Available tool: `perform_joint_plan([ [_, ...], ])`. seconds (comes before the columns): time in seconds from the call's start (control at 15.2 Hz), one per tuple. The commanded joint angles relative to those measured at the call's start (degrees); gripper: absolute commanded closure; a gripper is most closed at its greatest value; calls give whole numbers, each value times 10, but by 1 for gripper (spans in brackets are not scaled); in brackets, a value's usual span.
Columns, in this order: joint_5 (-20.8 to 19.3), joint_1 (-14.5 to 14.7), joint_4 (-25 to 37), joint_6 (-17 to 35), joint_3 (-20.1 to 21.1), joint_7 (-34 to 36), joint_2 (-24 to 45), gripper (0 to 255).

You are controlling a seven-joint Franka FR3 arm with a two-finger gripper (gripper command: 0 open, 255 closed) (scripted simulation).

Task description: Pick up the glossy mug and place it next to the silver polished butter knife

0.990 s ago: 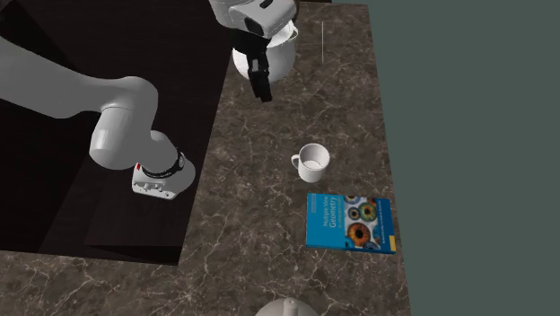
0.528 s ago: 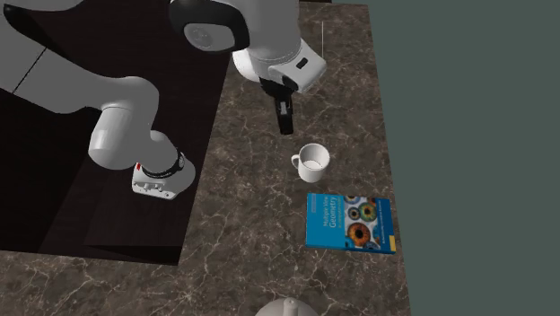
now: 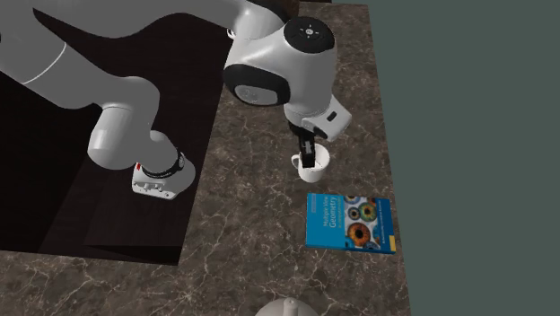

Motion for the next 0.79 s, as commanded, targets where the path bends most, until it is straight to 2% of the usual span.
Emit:
perform_joint_plan([
  [0.0, 2, -3, 10, 25, -9, -13, 43, 0],
  [0.26, 9, -8, 32, 66, -21, -33, 119, 0],
  [0.73, 18, -6, 10, 122, -20, -39, 153, 0],
])
